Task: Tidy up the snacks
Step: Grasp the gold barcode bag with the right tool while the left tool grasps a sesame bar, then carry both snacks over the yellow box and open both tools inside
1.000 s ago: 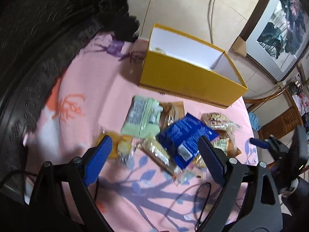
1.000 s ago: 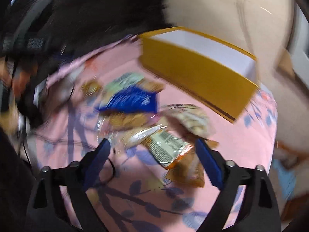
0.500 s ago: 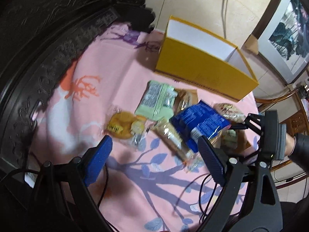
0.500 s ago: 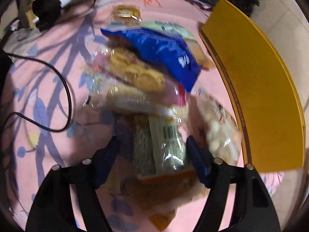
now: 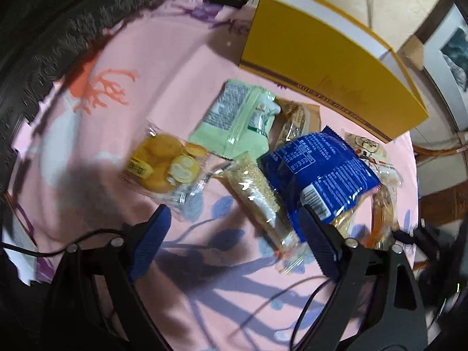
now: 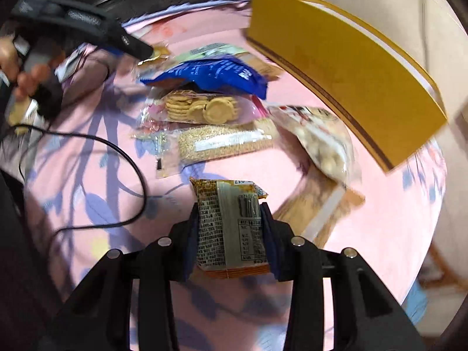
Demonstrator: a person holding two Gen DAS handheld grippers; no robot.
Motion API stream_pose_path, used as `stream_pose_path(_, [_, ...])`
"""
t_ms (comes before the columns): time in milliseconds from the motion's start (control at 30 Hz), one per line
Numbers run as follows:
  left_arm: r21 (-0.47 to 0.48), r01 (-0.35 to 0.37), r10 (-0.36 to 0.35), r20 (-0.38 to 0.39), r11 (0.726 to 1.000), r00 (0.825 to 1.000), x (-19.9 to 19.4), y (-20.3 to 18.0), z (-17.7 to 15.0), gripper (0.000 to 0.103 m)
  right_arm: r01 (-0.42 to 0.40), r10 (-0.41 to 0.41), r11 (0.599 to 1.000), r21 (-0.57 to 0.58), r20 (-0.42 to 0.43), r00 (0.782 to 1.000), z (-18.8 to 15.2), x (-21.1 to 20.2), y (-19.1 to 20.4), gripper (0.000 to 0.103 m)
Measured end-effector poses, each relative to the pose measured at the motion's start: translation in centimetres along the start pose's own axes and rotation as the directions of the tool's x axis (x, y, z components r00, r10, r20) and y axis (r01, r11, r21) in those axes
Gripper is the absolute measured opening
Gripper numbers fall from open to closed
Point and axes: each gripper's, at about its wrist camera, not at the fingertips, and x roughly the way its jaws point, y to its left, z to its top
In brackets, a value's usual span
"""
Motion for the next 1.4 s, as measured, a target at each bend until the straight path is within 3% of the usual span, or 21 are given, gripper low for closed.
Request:
stream_pose_path(67, [-0.023,-0.011,0.011,-0.031,1.0,0.999,1.1,-0.4,0.1,0.077,0.0,-0.001,0.999,0.036,0.015,1.0,-0.4,-0.6,0.4,0.04])
stream_pose_path(167, [-0.069,-0.032,0.027,-0.075,0.997,0.997,2.6,-0.7,0.2,0.055,-0.004,0.001,0.997,0.076,0.034,0.999,-0.8,-1.4,0.5,0.04])
stream_pose_path(367, [-0.147,-0.012,-0.003,-0.104,0.989,0.995,4.3,-1.9,1.3,0.041,-0.007,0.002,0.993,0.119,0.048,0.999,-0.8,-1.4,0.1,0.041])
stream_pose_path(667, [-0.137,-0.063,0.05,-0.099,0.988,0.994,5.3,-2.6,1.5,0.039,-0.012,0.003,0.993,0.116,0.073,0.997,-0.5,-1.7,-0.6,0.041])
stream_pose_path(800, [-0.106,-0.041,0.031,-0.098,0.994,0.995,5.1,-2.7,1.4,0.032,-0.013,0.002,0.993,0.12,0.087,0.996,-0.1,-1.7,-0.6,0.04])
stream_pose_path(1133, [-0.022,-0.024,0.023,-0.069,0.999,0.997,2.9,-1.2,0.1,0.03,0.004,-0.018,0.991,0.137,0.101,0.995,-0.3,-2.0,-0.8,0.038])
stream_pose_path(1400, [0.019,-0.026,0.027,-0.085,0.999,0.996,3.7,-0.6,-2.0,0.03,-0.04,0.028,0.985,0.169,0.073,0.997,-2.9,-3.4,-1.2,0.059])
